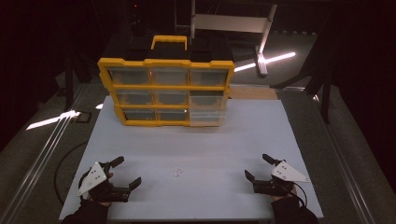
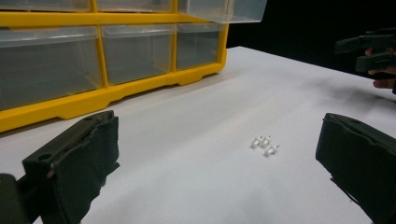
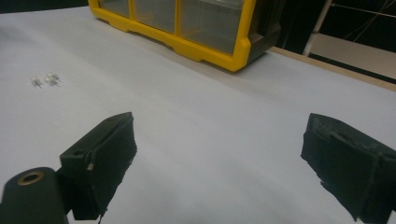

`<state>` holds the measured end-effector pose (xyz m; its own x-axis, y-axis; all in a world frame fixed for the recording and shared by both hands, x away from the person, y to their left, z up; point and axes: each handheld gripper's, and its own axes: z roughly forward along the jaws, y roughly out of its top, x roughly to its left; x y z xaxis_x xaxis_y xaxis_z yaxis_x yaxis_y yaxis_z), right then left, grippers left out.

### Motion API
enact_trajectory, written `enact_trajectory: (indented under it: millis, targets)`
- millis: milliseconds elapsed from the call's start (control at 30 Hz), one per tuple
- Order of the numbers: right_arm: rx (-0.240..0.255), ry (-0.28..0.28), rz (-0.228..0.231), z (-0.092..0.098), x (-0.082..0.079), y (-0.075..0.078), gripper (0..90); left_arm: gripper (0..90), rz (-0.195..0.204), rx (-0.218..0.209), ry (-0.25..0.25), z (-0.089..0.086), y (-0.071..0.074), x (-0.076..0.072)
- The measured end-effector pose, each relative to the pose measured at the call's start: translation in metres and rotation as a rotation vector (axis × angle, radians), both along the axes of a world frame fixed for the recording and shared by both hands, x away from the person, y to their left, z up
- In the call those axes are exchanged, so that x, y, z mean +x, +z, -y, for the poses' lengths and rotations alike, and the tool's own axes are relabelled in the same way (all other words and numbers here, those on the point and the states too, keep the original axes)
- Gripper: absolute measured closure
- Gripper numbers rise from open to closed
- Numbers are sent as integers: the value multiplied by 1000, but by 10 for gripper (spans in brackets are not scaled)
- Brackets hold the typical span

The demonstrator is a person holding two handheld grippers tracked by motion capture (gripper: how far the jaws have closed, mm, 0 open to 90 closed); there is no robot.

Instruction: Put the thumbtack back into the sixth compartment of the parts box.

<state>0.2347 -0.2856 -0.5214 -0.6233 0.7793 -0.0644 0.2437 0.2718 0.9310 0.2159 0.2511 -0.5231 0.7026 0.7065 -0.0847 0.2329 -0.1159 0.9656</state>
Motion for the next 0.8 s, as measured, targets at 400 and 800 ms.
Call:
enact_trajectory:
  millis: [400, 800]
  targets:
    - [-4, 13, 1, -5, 0, -3, 97, 1, -2, 6, -17, 2, -2, 0]
    - [-5, 3, 8, -4, -2, 1, 98, 1, -3, 8, -28, 4, 1, 0]
